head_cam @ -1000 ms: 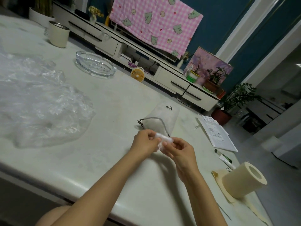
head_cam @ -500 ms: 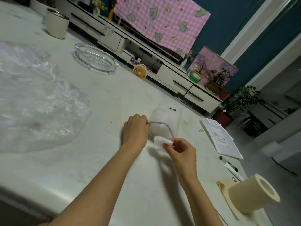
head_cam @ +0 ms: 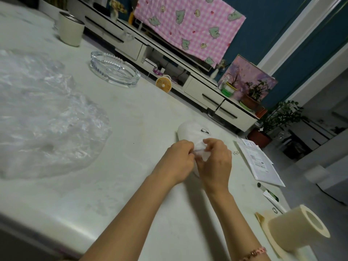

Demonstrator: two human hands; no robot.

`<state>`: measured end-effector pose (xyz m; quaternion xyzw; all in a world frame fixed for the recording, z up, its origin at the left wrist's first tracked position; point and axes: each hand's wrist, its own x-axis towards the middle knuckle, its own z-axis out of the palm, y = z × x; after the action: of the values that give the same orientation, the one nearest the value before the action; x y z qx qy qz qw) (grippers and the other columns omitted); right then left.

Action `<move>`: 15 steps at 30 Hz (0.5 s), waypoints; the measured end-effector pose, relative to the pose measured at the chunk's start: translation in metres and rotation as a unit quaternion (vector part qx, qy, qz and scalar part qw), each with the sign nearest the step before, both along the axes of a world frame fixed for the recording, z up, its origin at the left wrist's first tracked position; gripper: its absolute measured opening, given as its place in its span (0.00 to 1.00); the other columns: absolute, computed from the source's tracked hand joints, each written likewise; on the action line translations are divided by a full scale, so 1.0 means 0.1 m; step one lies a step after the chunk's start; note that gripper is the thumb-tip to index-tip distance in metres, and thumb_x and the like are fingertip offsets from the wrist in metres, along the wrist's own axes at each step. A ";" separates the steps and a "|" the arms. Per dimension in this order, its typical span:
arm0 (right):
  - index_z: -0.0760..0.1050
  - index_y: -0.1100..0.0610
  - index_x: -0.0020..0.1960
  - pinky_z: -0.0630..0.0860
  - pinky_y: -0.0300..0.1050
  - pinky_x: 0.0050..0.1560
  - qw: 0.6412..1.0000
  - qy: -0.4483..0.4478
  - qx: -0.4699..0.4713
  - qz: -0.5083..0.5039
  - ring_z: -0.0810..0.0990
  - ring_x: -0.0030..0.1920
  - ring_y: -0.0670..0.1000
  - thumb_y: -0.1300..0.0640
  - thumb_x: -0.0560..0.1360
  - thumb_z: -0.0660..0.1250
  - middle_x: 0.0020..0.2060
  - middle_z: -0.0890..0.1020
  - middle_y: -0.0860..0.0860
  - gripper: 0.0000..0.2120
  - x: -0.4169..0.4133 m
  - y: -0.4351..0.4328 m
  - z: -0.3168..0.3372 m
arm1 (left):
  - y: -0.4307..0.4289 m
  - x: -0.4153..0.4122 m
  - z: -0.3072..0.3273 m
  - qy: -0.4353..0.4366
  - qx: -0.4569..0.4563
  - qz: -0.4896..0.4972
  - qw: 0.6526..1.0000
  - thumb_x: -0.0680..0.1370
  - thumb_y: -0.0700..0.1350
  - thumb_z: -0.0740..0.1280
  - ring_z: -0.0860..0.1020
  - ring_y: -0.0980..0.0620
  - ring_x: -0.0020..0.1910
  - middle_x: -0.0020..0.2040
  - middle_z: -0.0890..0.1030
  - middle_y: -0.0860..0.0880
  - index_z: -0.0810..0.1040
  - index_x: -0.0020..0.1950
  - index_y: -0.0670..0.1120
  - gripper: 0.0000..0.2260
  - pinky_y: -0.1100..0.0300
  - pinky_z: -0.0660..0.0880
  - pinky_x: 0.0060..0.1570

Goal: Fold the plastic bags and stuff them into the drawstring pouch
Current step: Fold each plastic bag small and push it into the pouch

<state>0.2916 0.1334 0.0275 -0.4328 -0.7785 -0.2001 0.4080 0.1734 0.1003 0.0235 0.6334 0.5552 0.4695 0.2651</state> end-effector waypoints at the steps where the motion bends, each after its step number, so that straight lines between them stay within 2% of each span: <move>1: 0.68 0.60 0.47 0.64 0.42 0.39 1.000 0.010 -0.009 -0.019 0.75 0.36 0.57 0.67 0.57 0.73 0.38 0.77 0.57 0.22 -0.03 0.03 0.02 | -0.01 0.01 -0.01 0.002 0.002 0.004 1.000 0.77 0.37 0.58 0.73 0.42 0.45 0.46 0.75 0.43 0.72 0.44 0.38 0.05 0.49 0.71 0.47; 3: 0.68 0.62 0.47 0.63 0.41 0.34 0.998 0.004 -0.041 -0.057 0.75 0.34 0.60 0.70 0.57 0.73 0.37 0.76 0.58 0.22 -0.11 0.07 0.06 | -0.02 0.02 -0.03 0.004 0.001 0.012 1.000 0.77 0.37 0.57 0.74 0.41 0.48 0.49 0.76 0.43 0.72 0.45 0.40 0.05 0.49 0.72 0.49; 4: 0.69 0.62 0.48 0.61 0.39 0.32 0.993 -0.015 -0.077 -0.084 0.75 0.36 0.60 0.68 0.60 0.72 0.40 0.76 0.57 0.19 -0.16 0.08 0.08 | -0.02 0.02 -0.04 0.012 -0.002 0.015 1.000 0.77 0.37 0.57 0.74 0.41 0.52 0.54 0.76 0.43 0.74 0.48 0.40 0.07 0.50 0.71 0.52; 6: 0.69 0.61 0.51 0.56 0.43 0.30 0.975 -0.076 -0.153 -0.145 0.75 0.43 0.60 0.62 0.68 0.67 0.47 0.74 0.56 0.13 -0.24 0.14 0.08 | -0.03 0.03 -0.05 0.035 -0.017 0.024 0.999 0.78 0.38 0.56 0.74 0.42 0.57 0.62 0.74 0.45 0.76 0.55 0.38 0.11 0.54 0.69 0.56; 9: 0.67 0.60 0.54 0.60 0.46 0.37 0.951 -0.168 -0.195 -0.170 0.72 0.49 0.59 0.60 0.72 0.62 0.53 0.73 0.56 0.12 -0.32 0.18 0.14 | -0.07 0.02 -0.01 0.056 -0.065 0.065 0.994 0.80 0.40 0.55 0.74 0.43 0.56 0.59 0.74 0.43 0.74 0.55 0.39 0.10 0.57 0.68 0.50; 11: 0.66 0.61 0.56 0.62 0.46 0.40 0.938 -0.198 -0.231 -0.168 0.72 0.53 0.59 0.59 0.73 0.63 0.56 0.71 0.57 0.14 -0.33 0.22 0.19 | -0.12 -0.01 0.02 0.119 -0.100 0.079 0.985 0.81 0.43 0.54 0.72 0.41 0.58 0.60 0.73 0.41 0.72 0.57 0.39 0.11 0.53 0.67 0.53; 13: 0.67 0.61 0.60 0.66 0.47 0.48 0.915 -0.170 -0.336 -0.144 0.70 0.58 0.59 0.55 0.73 0.67 0.59 0.70 0.58 0.19 -0.37 0.21 0.28 | -0.20 -0.09 0.05 0.139 -0.124 0.094 0.978 0.81 0.43 0.54 0.71 0.41 0.60 0.61 0.71 0.40 0.71 0.59 0.39 0.12 0.51 0.67 0.55; 15: 0.67 0.58 0.65 0.66 0.45 0.57 0.882 -0.153 -0.432 -0.108 0.68 0.62 0.58 0.52 0.72 0.70 0.62 0.68 0.58 0.25 -0.45 0.09 0.39 | -0.27 -0.24 0.08 0.100 -0.124 0.133 0.978 0.80 0.41 0.55 0.71 0.41 0.61 0.61 0.71 0.41 0.70 0.60 0.40 0.11 0.51 0.68 0.56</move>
<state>0.2471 0.1427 0.0662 -0.6115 -0.7890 0.0492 0.0327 0.1497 0.0737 0.0312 0.5599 0.7120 0.3620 0.2201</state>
